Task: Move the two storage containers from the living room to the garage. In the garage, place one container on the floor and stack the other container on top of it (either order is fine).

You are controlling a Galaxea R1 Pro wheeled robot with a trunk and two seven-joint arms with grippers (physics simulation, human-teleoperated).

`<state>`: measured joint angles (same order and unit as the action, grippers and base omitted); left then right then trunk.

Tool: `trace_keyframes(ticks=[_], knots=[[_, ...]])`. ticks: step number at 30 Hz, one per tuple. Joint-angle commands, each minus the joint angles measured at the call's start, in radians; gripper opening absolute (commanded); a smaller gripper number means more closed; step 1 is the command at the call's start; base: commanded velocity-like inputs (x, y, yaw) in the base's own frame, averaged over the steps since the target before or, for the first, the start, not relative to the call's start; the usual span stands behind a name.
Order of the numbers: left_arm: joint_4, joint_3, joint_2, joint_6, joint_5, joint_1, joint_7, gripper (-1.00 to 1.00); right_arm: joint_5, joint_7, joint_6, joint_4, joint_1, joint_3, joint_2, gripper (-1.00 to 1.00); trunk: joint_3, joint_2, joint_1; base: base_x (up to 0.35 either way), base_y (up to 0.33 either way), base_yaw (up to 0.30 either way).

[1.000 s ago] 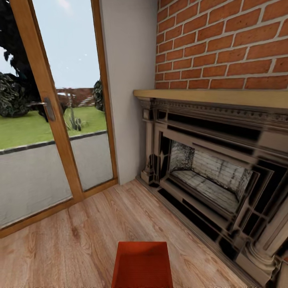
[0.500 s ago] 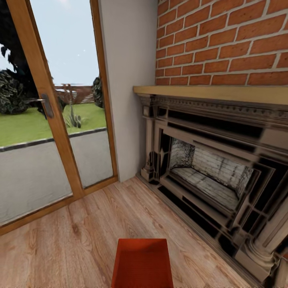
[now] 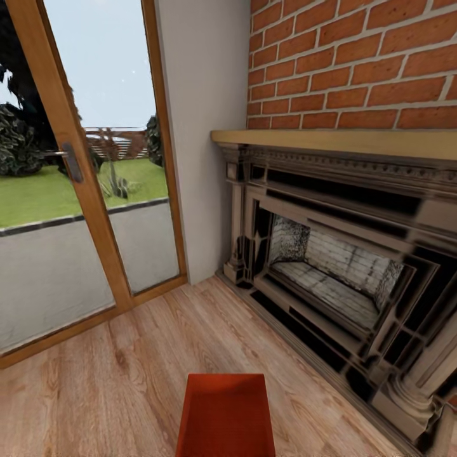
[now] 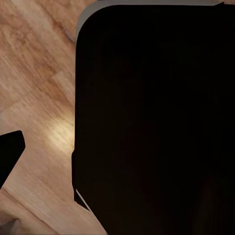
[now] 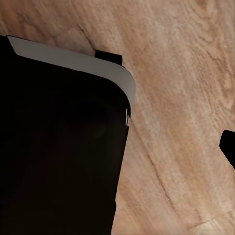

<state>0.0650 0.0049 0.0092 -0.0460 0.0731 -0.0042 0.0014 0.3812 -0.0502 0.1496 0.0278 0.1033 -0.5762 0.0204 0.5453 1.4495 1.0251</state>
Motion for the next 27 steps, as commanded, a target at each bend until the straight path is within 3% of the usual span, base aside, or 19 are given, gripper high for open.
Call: trace_keyframes(ticks=[1,27], knots=[[-0.001,0.000,0.000,-0.003,0.008,0.000,0.000,1.00,0.008,0.000,0.005,0.003,0.001,-0.008,-0.001,1.00,0.003,0.000,0.000,0.000,0.000,0.000],[-0.001,0.000,0.000,-0.003,0.008,0.000,0.000,1.00,0.007,0.000,0.007,0.003,0.001,-0.007,-0.002,1.00,0.043,0.000,0.000,0.000,0.000,0.000]])
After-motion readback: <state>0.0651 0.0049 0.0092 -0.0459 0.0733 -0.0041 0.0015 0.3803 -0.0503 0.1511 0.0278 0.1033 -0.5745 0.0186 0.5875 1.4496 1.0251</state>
